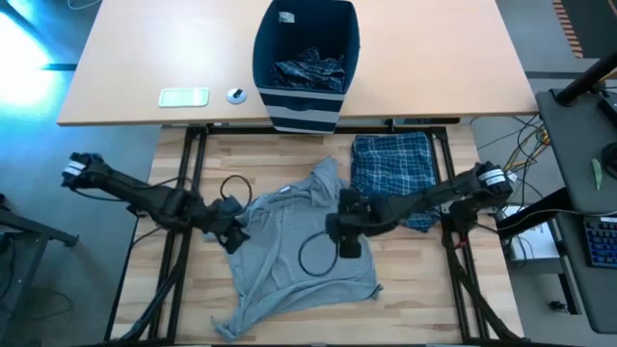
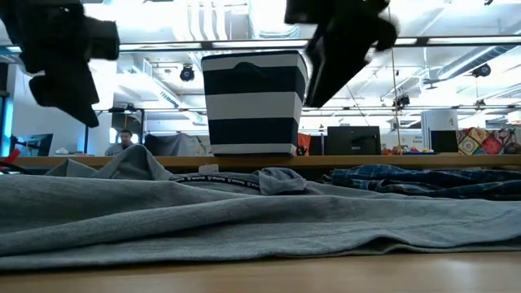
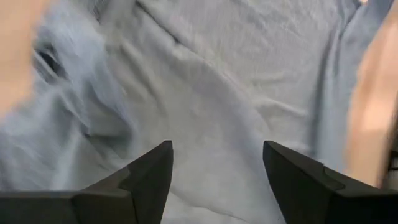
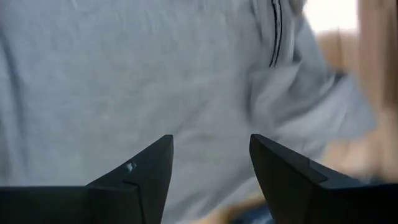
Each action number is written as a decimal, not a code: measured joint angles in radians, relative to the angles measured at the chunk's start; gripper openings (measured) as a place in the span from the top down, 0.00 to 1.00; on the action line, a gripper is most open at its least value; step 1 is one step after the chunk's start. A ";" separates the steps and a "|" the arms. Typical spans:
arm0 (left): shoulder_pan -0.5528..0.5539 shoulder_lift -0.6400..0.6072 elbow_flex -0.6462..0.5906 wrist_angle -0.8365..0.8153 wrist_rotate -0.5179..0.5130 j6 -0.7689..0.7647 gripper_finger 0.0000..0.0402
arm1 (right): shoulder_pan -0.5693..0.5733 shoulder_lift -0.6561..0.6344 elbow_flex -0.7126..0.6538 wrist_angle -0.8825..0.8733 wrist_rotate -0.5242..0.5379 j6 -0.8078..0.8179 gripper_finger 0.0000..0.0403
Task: Fold Laundry from Bin
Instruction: Fold the gray shirt
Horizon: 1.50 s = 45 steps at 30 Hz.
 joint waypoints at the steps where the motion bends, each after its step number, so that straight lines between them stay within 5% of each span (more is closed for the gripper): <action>1: -0.024 0.005 0.002 -0.007 -0.048 0.019 0.40 | -0.023 0.000 -0.014 0.033 -0.007 -0.069 0.46; 6: -0.148 0.070 -0.010 -0.012 -0.213 0.062 0.37 | -0.141 0.000 -0.120 0.194 -0.055 -0.220 0.44; 16: -0.150 0.336 -0.011 -0.021 -0.224 -0.038 0.40 | -0.258 0.013 -0.282 0.503 -0.206 -0.329 0.46; 22: -0.122 0.413 -0.014 -0.026 -0.219 -0.113 0.53 | -0.283 0.113 -0.292 0.502 -0.215 -0.348 0.46; 26: -0.090 0.429 -0.022 -0.050 -0.215 -0.131 0.71 | -0.303 0.175 -0.248 0.506 -0.150 -0.319 0.51; 30: -0.043 0.393 -0.040 -0.074 -0.215 -0.112 0.95 | -0.315 0.201 -0.185 0.483 -0.145 -0.323 0.65; 35: -0.007 0.267 -0.067 -0.097 -0.217 -0.083 0.99 | -0.322 0.185 -0.071 0.355 -0.154 -0.342 0.94; 45: 0.001 -0.031 0.017 -0.335 -0.222 -0.064 1.00 | -0.325 0.166 0.245 -0.144 -0.200 -0.390 0.98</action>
